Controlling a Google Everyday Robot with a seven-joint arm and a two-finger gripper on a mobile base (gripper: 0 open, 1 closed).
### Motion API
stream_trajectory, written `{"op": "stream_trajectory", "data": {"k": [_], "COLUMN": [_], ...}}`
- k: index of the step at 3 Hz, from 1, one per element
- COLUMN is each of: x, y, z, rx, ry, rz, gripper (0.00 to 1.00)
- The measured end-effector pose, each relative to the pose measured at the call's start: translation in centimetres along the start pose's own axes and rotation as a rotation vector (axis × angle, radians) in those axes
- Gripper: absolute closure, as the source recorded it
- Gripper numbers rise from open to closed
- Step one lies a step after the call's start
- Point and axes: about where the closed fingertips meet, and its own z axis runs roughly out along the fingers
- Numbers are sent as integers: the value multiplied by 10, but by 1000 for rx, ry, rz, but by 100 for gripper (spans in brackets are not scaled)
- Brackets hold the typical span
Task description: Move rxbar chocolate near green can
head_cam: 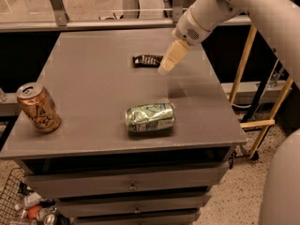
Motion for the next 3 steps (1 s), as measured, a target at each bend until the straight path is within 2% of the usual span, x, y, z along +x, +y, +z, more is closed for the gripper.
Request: {"op": "stream_trajectory", "data": {"k": [1, 3], "x": [-10, -23], "y": [-3, -18], "z": [27, 66], "rx": [21, -7], "ry": [-7, 3], "rz": [19, 21], "gripper": [0, 0]}}
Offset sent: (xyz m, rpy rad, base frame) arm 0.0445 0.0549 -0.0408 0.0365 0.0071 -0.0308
